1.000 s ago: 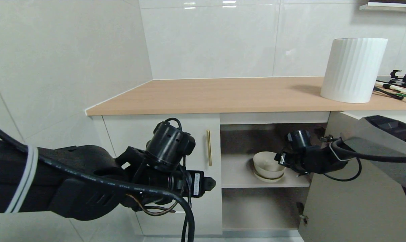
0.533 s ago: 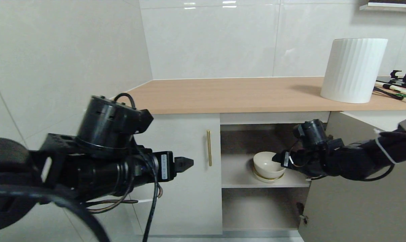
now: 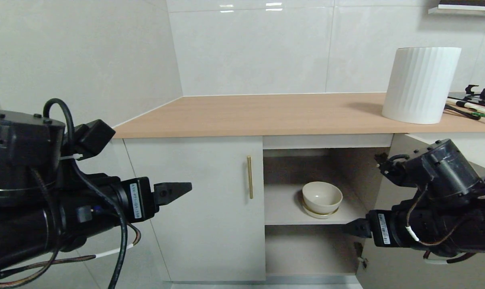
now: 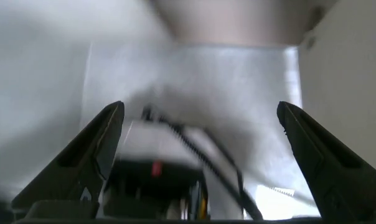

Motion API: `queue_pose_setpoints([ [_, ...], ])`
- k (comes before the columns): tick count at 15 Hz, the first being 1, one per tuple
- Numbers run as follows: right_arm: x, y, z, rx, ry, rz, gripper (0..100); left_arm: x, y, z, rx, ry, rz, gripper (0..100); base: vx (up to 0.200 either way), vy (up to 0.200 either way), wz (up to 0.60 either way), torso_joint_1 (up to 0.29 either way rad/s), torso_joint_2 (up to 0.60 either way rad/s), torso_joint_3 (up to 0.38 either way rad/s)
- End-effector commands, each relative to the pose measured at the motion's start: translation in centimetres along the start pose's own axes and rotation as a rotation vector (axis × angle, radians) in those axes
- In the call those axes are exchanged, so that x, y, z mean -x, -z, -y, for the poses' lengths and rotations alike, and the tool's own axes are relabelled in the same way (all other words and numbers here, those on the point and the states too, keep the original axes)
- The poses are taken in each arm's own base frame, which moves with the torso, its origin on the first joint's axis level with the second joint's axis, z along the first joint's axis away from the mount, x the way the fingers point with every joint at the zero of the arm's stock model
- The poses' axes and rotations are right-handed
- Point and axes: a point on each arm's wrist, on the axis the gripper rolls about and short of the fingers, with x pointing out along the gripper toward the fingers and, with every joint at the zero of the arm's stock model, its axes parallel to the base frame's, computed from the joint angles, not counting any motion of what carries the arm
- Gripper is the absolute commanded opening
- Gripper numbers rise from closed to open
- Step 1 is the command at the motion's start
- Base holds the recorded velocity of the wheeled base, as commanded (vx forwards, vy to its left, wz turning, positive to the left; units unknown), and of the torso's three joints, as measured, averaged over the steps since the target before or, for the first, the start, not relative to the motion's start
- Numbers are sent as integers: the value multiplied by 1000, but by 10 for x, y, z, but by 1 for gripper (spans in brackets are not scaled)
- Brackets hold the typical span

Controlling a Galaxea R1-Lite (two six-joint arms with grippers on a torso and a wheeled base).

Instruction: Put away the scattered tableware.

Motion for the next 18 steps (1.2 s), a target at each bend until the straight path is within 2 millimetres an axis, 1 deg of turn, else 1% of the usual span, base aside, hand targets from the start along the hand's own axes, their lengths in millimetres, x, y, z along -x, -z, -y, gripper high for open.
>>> queue_pose_setpoints([
  [1,18,6,2,6,-33,32,100,5,0,-1,4,5,13,100,0,0,0,0,0,0],
  [2,16,13,6,8,-19,15,100,3,1,-1,0,2,6,100,0,0,0,0,0,0],
  [5,15,13,5,8,-6,21,100,-4,3,0,-5,-5,-17,100,0,0,0,0,0,0],
  [8,15,13,5,8,-6,21,100,-3,3,0,-4,-4,-15,100,0,0,0,0,0,0],
  [18,14,15,6,14,-1,11,100,-4,5,0,-6,4,-29,100,-200,0,0,4,-1,3],
])
